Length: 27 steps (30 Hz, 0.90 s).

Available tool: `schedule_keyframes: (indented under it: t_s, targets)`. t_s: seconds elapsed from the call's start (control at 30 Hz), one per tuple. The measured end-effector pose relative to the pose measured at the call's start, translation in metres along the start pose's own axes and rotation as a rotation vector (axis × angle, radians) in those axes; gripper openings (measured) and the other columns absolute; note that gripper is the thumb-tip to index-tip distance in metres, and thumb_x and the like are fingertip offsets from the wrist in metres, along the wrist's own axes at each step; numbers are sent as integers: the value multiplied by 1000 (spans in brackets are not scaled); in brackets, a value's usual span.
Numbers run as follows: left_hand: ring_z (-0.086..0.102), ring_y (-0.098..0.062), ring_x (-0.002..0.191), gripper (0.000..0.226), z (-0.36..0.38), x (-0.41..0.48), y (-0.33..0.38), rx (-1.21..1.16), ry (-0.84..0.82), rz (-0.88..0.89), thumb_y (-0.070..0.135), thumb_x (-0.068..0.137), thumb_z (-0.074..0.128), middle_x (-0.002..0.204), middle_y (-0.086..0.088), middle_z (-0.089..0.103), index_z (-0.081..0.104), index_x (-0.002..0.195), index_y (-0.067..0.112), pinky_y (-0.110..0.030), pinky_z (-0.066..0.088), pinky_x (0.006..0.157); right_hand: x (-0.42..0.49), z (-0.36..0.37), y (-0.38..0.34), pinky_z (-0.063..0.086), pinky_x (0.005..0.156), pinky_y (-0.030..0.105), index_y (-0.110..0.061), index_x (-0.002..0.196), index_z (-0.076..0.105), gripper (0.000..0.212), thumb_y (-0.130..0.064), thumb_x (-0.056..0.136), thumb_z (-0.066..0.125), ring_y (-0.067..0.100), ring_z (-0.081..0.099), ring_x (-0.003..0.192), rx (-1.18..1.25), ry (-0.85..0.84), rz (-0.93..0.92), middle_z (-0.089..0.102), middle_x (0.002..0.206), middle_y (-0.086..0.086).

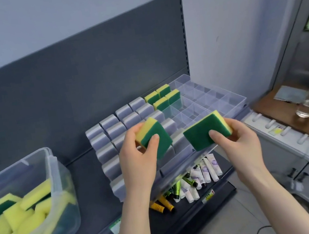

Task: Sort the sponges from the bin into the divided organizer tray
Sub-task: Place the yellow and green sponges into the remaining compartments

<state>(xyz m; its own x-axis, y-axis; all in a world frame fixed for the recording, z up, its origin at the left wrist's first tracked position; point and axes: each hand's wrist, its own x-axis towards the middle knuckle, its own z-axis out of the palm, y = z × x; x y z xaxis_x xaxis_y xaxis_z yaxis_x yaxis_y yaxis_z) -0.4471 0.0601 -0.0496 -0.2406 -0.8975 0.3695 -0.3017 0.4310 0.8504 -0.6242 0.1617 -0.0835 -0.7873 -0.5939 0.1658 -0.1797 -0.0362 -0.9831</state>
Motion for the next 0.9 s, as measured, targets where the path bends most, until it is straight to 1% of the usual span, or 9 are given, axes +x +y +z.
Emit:
schedule_keyframes:
  t_s: [0.1,0.17,0.27,0.4,0.5,0.6,0.67,0.83,0.9]
  targets:
    - [52,14,92,35,11,10,3,26,-10,-8,30,86,66,98,40,54,48,99,57,-18,51,66,16,-3,7,50,69,28,-31,102,66,26,-22,78,71,14,61,80,2,9,18,68,86,-10]
    - [52,16,92,35,17,18,3,32,-5,6,31,86,66,99,42,53,48,99,58,-15,50,64,27,-4,11,50,69,28,-32,102,66,26,-23,78,71,13,61,80,5,15,24,68,86,-10]
    - [54,10,95,29,29,36,1,36,13,14,34,85,66,100,31,59,53,105,51,-7,46,63,44,-2,17,51,70,31,-31,101,66,25,-22,78,71,18,62,80,12,15,29,68,85,-8]
    - [55,9,94,32,49,66,0,19,4,27,30,85,67,100,26,59,51,100,54,-7,47,64,71,2,21,49,69,28,-33,99,66,25,-21,78,72,16,61,79,7,11,28,68,85,-8]
    - [57,7,89,29,53,95,-1,27,0,23,28,84,68,96,24,61,55,103,46,-12,49,62,97,7,17,48,70,28,-35,96,65,24,-21,78,72,10,62,78,-2,-20,24,69,83,-11]
    - [57,8,87,28,55,124,-5,35,2,45,23,82,69,91,25,61,56,100,40,-6,45,56,125,14,12,49,69,27,-33,98,65,24,-21,79,72,6,63,78,-44,-64,-7,69,85,-11]
    - [56,9,87,28,55,139,-7,65,-12,58,21,82,69,91,26,61,56,99,39,-6,45,57,140,18,10,49,69,23,-34,100,64,26,-21,79,72,3,63,78,-63,-73,-34,69,87,-13]
    - [57,4,88,31,60,172,-18,112,-42,45,20,82,68,94,30,61,58,103,40,-11,47,67,176,32,15,48,68,19,-42,95,62,31,-18,79,72,2,63,79,-53,-127,-61,69,86,-18]
    - [58,0,88,32,64,180,-20,143,-65,45,21,80,66,95,27,62,58,106,40,-24,51,71,189,37,20,47,66,16,-43,95,62,31,-18,78,72,1,63,79,-63,-154,-65,68,86,-18]
